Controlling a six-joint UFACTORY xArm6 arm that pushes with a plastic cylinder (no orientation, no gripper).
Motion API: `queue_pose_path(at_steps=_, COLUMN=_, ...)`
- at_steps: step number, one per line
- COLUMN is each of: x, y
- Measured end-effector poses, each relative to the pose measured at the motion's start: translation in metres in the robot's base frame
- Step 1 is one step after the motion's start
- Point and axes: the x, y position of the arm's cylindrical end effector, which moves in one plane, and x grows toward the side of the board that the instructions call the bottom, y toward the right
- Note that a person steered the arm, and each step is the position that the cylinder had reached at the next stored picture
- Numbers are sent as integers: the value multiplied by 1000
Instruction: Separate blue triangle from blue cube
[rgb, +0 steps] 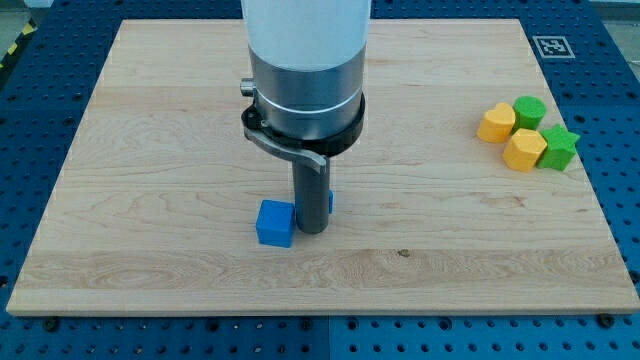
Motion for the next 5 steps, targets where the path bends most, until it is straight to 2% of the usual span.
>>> queue_pose_path(at_steps=5, x=-9, y=0)
